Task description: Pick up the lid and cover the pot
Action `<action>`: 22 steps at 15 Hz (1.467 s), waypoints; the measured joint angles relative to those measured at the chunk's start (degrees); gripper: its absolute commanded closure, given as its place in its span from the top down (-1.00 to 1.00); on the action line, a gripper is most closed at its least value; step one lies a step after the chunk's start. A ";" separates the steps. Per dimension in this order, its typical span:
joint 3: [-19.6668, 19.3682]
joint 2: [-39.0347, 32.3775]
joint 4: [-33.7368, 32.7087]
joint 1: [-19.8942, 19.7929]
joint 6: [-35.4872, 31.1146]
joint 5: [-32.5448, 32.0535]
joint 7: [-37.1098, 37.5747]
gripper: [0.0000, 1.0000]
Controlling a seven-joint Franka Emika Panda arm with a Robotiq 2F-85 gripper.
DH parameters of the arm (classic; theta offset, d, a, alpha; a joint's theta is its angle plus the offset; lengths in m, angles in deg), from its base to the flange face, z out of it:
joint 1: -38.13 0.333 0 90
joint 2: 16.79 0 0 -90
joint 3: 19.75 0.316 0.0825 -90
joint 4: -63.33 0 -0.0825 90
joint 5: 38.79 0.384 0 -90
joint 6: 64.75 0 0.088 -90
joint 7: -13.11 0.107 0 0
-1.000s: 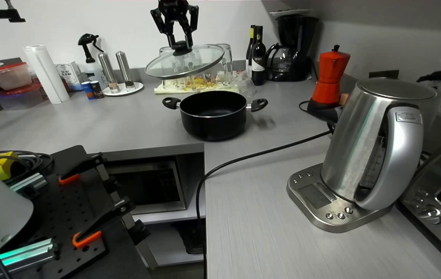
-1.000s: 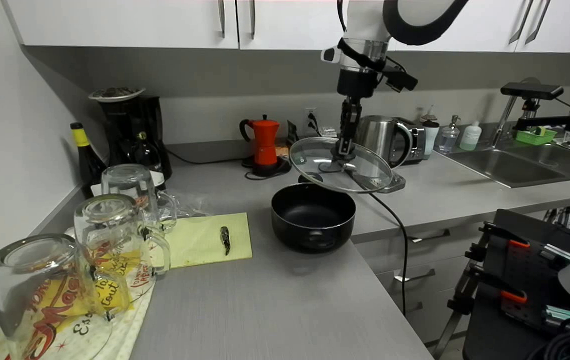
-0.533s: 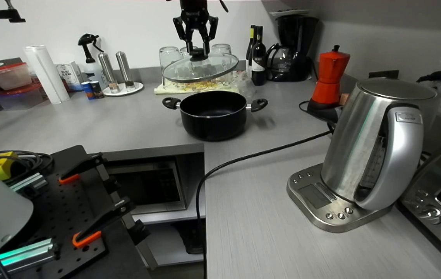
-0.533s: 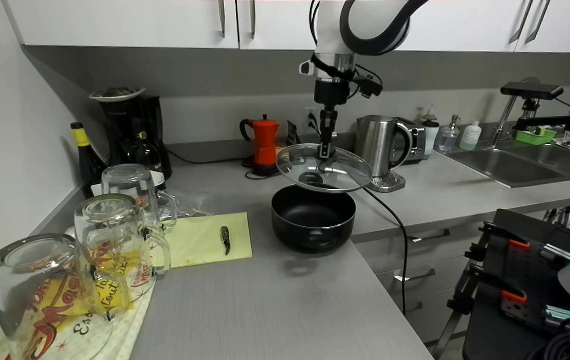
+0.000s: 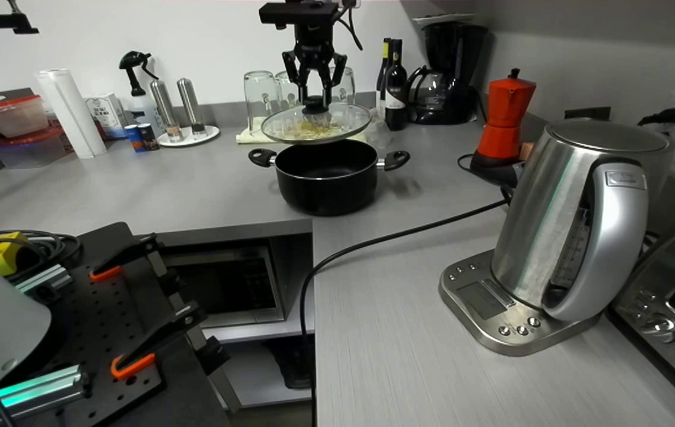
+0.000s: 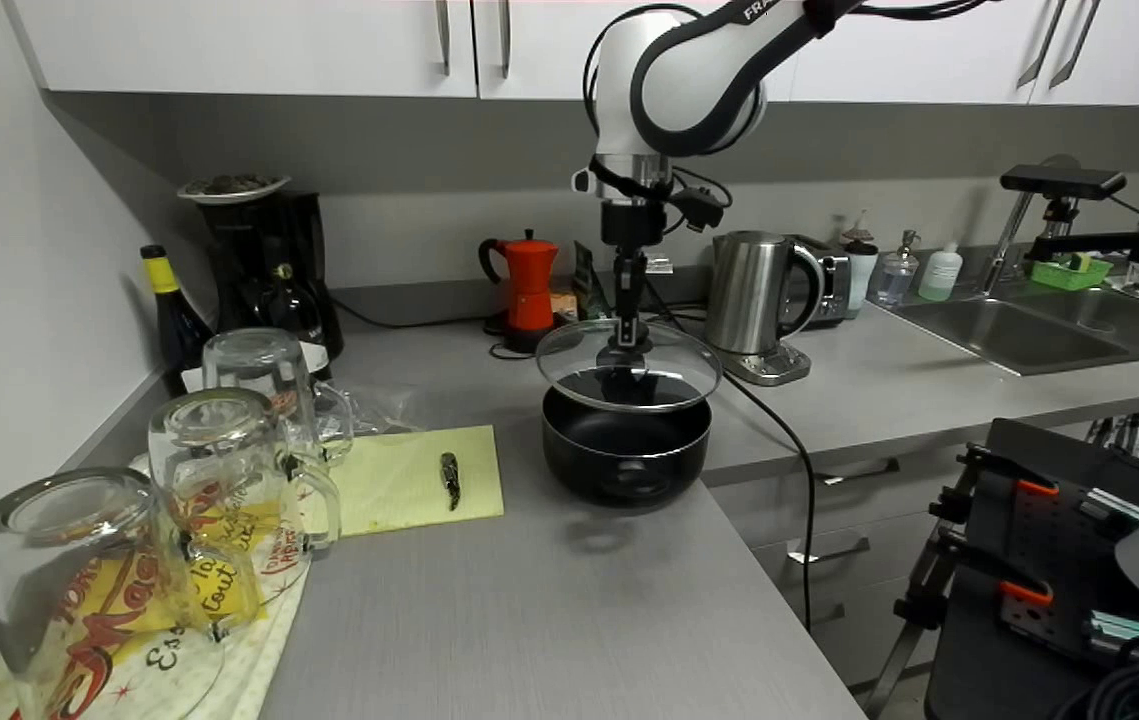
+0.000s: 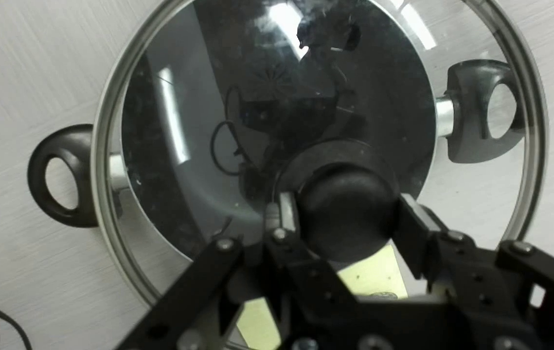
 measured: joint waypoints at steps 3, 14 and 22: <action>0.04 -2.40 -1.37 -0.04 0.04 -0.05 0.00 -0.50; 0.04 -7.59 -3.98 -1.05 0.12 -0.26 0.00 -0.50; 0.05 -10.18 -5.60 -1.45 0.14 -0.34 0.00 -0.50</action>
